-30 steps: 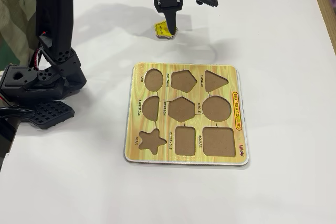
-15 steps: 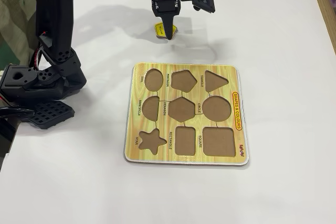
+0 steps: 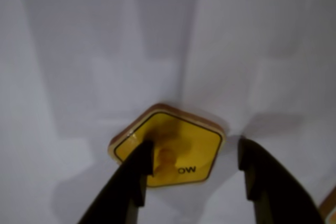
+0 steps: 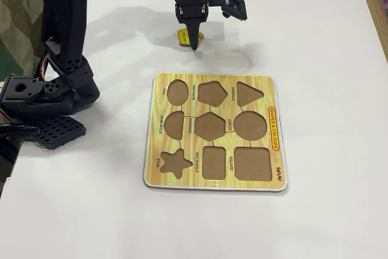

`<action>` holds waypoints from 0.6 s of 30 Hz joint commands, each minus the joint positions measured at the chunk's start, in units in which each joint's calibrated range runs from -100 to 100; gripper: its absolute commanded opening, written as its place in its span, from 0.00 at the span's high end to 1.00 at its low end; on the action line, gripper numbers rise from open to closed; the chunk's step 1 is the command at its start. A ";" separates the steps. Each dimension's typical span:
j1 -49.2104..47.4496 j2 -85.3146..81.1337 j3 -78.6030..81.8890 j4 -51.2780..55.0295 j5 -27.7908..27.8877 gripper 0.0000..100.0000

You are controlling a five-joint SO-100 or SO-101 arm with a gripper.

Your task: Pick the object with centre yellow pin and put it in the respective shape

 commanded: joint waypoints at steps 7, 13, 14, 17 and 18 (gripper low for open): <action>-1.87 -0.81 -0.72 0.36 0.14 0.81; -1.87 -1.06 -0.54 0.45 0.14 0.81; -1.87 -1.14 -0.54 0.45 0.14 0.81; -1.68 -1.14 -0.45 0.53 0.19 0.81; -1.48 -1.14 -0.45 0.62 0.19 0.81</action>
